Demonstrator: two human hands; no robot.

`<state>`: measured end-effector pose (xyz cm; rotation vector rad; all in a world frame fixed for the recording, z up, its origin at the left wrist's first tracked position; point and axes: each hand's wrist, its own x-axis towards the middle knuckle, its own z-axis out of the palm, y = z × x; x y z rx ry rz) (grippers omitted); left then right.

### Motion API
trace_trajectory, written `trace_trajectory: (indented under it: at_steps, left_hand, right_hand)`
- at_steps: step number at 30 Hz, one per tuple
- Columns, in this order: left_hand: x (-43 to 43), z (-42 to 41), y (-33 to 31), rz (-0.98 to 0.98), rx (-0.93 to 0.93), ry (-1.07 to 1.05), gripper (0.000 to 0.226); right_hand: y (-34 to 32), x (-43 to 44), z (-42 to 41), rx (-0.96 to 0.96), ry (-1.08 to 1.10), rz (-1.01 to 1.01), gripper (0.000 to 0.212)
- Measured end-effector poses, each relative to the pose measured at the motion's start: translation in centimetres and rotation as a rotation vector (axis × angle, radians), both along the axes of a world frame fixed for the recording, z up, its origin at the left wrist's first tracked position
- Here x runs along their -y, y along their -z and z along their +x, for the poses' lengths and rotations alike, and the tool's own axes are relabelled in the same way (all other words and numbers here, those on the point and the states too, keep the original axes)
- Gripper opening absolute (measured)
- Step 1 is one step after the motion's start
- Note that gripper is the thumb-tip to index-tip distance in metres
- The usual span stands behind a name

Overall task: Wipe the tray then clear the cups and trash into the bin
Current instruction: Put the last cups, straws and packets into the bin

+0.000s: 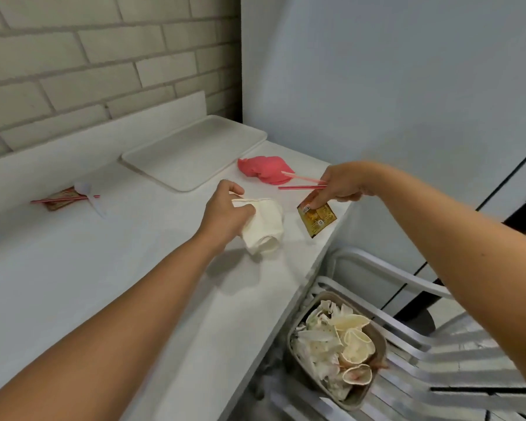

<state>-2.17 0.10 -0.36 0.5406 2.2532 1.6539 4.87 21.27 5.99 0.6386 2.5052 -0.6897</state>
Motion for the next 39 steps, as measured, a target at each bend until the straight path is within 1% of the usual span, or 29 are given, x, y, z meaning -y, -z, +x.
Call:
trace_trajectory:
  at_steps: [3,7,9,11,13,16,18,20,26,28,31,32,33,35,37,39]
  left_hand:
    - [-2.4,3.7,0.3,-0.105,-0.021,0.127,0.034]
    - [-5.2,8.1,1.3,-0.257,-0.136,0.257,0.04]
    - [-6.2,10.0,2.1,-0.353,-0.227,0.296,0.039]
    - [-6.9,11.9,3.2,-0.434,-0.273,0.326,0.033]
    - [-7.1,13.2,4.6,-0.498,-0.264,0.342,0.025]
    - [-7.1,15.0,7.1,-0.582,-0.242,0.352,0.017]
    - [-7.1,15.7,8.7,-0.621,-0.234,0.358,0.014]
    - [-7.0,16.3,10.3,-0.639,-0.211,0.336,0.013]
    - [-6.2,17.9,14.0,-0.651,-0.185,0.277,0.013]
    - [-6.0,18.2,15.0,-0.64,-0.18,0.26,0.016]
    - [-5.7,18.6,16.0,-0.648,-0.171,0.258,0.021]
    - [-5.6,18.6,16.3,-0.662,-0.176,0.266,0.022]
    - [-5.5,18.7,16.5,-0.676,-0.183,0.273,0.024]
    - [-5.4,18.8,16.8,-0.697,-0.191,0.273,0.027]
    - [-5.4,18.9,17.0,-0.698,-0.189,0.265,0.028]
    - [-5.6,19.0,17.1,-0.687,-0.193,0.263,0.029]
  right_hand:
    - [1.8,-2.7,4.0,0.001,0.039,-0.028,0.026]
    - [5.1,-5.2,8.8,-0.032,0.019,-0.006,0.027]
    - [7.1,-5.7,10.6,-0.094,-0.012,0.029,0.031]
    - [9.4,-6.0,12.2,-0.125,0.001,0.038,0.032]
    - [12.2,-5.8,13.2,-0.122,0.023,0.045,0.029]
    - [17.0,-5.9,14.3,-0.107,0.028,0.103,0.007]
    - [20.0,-5.9,14.7,-0.115,0.022,0.113,0.015]
    - [22.2,-5.7,14.9,-0.118,-0.015,0.111,0.016]
    - [26.0,-5.8,14.9,-0.146,-0.066,0.115,0.023]
    - [27.0,-5.7,15.0,-0.114,-0.107,0.094,0.025]
    - [27.1,-5.6,15.2,-0.072,-0.091,-0.015,0.05]
    - [26.7,-5.7,15.2,-0.051,-0.068,-0.068,0.054]
    - [26.3,-5.9,15.1,-0.032,-0.069,-0.106,0.052]
    - [25.1,-6.6,14.8,0.009,-0.142,-0.099,0.046]
    - [23.3,-7.2,14.5,0.093,-0.212,-0.036,0.041]
    - [22.3,-7.6,14.2,0.161,-0.224,0.033,0.036]
